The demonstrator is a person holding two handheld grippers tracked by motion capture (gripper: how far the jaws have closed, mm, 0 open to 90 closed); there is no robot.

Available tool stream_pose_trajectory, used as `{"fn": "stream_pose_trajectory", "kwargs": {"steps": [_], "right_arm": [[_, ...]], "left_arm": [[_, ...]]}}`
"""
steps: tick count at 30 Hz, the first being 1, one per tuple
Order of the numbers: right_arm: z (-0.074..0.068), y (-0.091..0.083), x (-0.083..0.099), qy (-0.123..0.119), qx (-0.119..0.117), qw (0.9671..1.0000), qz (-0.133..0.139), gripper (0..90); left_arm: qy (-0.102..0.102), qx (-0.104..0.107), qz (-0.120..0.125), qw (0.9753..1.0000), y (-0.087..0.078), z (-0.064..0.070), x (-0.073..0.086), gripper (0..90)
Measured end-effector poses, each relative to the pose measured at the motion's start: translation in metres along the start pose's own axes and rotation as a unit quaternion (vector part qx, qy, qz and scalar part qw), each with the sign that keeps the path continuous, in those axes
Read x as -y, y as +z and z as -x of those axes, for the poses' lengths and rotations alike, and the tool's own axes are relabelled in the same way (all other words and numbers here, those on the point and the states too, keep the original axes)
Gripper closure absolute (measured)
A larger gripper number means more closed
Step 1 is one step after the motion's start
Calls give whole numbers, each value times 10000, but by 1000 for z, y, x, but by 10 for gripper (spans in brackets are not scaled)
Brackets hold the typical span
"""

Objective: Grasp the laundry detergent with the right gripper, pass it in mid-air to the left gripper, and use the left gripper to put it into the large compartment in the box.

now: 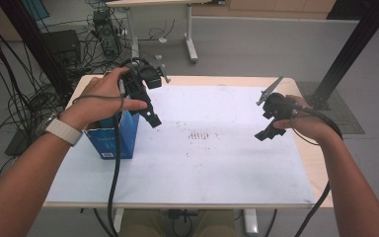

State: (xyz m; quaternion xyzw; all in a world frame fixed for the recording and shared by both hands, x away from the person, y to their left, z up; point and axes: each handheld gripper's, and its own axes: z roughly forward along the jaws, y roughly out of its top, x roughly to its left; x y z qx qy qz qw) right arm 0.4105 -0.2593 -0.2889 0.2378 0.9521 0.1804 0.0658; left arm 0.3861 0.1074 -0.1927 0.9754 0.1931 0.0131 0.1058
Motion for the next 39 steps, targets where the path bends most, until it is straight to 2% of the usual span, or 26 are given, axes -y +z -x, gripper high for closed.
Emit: {"fn": "stream_pose_trajectory", "kwargs": {"steps": [7,14,25,39], "right_arm": [[3,2,1,70,-15,10000,27,87],[3,2,-3,53,-17,10000,45,85],[2,0,-7,35,4,10000,49,83],[2,-2,-5,43,23,10000,39,83]], "left_arm": [[225,29,-126,9997,18,10,1,109],[455,64,-143,9988,23,17,-1,109],[572,47,-191,9982,28,20,-4,109],[665,130,-314,9972,23,22,2,109]]}}
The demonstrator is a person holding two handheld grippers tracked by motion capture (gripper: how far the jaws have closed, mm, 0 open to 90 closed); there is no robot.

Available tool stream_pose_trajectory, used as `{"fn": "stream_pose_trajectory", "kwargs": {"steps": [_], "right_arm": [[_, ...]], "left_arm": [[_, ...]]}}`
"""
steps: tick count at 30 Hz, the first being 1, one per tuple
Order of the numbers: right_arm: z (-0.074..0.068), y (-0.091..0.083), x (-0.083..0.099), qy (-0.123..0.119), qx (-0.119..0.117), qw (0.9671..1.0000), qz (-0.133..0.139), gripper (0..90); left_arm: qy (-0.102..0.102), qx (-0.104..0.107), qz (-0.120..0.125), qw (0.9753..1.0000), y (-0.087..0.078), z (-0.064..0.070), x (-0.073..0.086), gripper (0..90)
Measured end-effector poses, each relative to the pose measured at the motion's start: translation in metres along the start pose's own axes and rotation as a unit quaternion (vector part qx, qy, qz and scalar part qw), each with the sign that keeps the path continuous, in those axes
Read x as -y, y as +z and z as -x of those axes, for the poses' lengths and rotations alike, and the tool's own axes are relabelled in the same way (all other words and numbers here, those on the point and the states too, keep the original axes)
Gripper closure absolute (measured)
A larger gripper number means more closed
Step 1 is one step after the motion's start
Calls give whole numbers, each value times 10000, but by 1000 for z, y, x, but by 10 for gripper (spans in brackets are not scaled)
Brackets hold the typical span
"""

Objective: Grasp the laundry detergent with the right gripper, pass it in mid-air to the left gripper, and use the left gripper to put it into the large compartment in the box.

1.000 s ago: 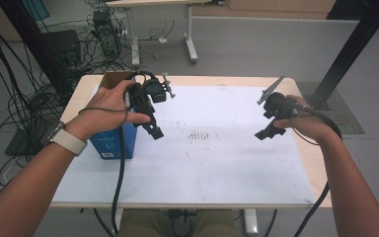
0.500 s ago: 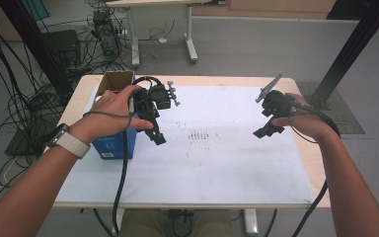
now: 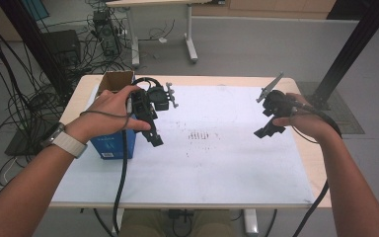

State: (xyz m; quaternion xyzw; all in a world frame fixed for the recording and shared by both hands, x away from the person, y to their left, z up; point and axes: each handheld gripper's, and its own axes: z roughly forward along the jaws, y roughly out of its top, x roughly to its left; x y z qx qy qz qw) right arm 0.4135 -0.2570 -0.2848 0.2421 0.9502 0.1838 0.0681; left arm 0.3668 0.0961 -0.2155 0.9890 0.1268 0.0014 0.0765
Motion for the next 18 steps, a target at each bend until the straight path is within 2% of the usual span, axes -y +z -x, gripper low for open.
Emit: {"fn": "stream_pose_trajectory", "kwargs": {"steps": [7,12,18], "right_arm": [[-1,0,-1,6,-13,10000,0,83],[0,1,-1,6,-17,10000,4,83],[0,3,-2,2,-39,10000,2,83]], "left_arm": [[181,108,-107,9997,-6,6,9,106],[225,137,-208,9994,-6,10,17,102],[186,117,-350,9991,-6,11,23,101]]}}
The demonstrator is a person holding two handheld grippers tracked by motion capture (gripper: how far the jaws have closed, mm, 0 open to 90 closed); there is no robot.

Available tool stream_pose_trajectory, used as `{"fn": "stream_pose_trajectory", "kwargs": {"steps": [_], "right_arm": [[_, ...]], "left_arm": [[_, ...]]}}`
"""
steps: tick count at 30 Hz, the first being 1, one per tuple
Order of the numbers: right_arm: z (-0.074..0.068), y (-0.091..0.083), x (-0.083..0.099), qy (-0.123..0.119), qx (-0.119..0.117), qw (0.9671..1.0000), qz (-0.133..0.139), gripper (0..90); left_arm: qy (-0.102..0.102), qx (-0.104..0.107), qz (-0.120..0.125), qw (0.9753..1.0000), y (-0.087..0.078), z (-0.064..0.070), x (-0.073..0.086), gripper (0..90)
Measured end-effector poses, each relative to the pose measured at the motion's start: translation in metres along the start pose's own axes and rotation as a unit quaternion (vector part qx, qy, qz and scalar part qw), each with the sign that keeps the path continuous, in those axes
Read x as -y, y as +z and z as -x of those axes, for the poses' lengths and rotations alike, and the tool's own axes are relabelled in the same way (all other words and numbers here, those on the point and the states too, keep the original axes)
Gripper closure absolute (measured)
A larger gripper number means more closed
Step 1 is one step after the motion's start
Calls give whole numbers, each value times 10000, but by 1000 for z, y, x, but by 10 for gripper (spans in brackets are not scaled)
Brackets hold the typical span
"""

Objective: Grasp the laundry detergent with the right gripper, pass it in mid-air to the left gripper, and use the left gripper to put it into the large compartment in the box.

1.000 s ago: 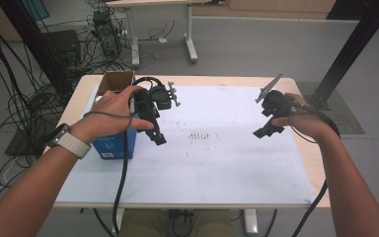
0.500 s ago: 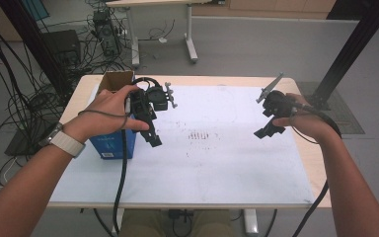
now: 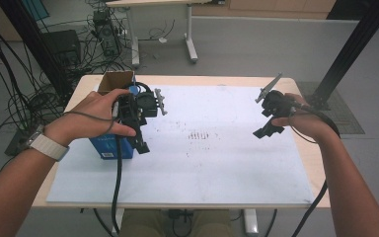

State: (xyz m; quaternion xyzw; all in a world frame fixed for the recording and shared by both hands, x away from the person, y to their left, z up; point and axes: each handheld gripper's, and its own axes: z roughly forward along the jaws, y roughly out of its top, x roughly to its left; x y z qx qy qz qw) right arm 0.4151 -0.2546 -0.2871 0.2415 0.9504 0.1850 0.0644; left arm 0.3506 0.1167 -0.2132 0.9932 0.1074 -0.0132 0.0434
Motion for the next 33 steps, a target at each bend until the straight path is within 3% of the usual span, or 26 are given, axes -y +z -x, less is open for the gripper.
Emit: {"fn": "stream_pose_trajectory", "kwargs": {"steps": [11,33], "right_arm": [[1,-2,0,-9,17,10000,5,83],[0,0,0,6,0,10000,12,82]], "left_arm": [[-120,-45,23,9999,1,-1,5,102],[-160,-47,5,9999,5,-3,7,103]]}}
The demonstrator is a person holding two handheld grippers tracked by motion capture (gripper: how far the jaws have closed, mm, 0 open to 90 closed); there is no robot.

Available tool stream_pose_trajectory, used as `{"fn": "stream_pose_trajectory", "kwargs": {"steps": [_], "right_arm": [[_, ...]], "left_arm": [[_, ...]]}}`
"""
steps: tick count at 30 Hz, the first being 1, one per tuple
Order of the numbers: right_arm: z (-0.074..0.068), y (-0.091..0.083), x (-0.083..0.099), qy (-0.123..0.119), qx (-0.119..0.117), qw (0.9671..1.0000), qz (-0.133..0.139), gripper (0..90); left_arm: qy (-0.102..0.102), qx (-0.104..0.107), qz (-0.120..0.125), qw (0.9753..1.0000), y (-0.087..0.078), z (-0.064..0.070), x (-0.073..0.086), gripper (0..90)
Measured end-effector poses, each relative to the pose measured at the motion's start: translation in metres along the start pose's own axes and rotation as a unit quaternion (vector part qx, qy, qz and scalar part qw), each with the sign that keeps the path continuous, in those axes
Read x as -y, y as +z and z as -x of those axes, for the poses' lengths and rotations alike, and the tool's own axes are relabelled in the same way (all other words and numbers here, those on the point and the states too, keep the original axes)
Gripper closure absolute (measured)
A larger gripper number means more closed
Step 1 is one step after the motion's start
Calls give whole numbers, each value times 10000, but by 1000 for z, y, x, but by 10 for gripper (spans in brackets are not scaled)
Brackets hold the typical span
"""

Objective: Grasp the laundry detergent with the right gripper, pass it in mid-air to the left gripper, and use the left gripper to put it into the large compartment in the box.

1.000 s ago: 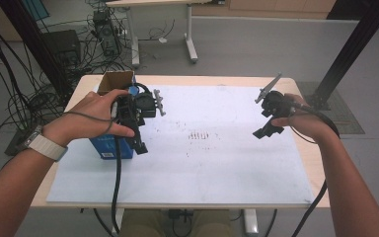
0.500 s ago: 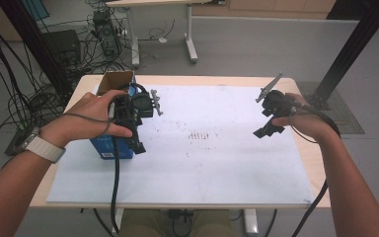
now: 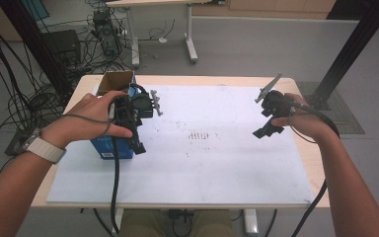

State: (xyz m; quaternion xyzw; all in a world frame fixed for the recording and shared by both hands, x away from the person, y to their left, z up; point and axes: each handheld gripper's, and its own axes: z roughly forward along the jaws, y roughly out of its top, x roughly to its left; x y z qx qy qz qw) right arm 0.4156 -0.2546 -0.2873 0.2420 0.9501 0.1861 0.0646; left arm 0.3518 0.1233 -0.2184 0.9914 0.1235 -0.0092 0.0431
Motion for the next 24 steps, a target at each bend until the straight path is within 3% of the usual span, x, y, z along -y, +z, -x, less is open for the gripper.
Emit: {"fn": "stream_pose_trajectory", "kwargs": {"steps": [24], "right_arm": [[1,1,3,16,-5,10000,14,81]], "left_arm": [[-53,-17,28,10000,0,-2,1,106]]}}
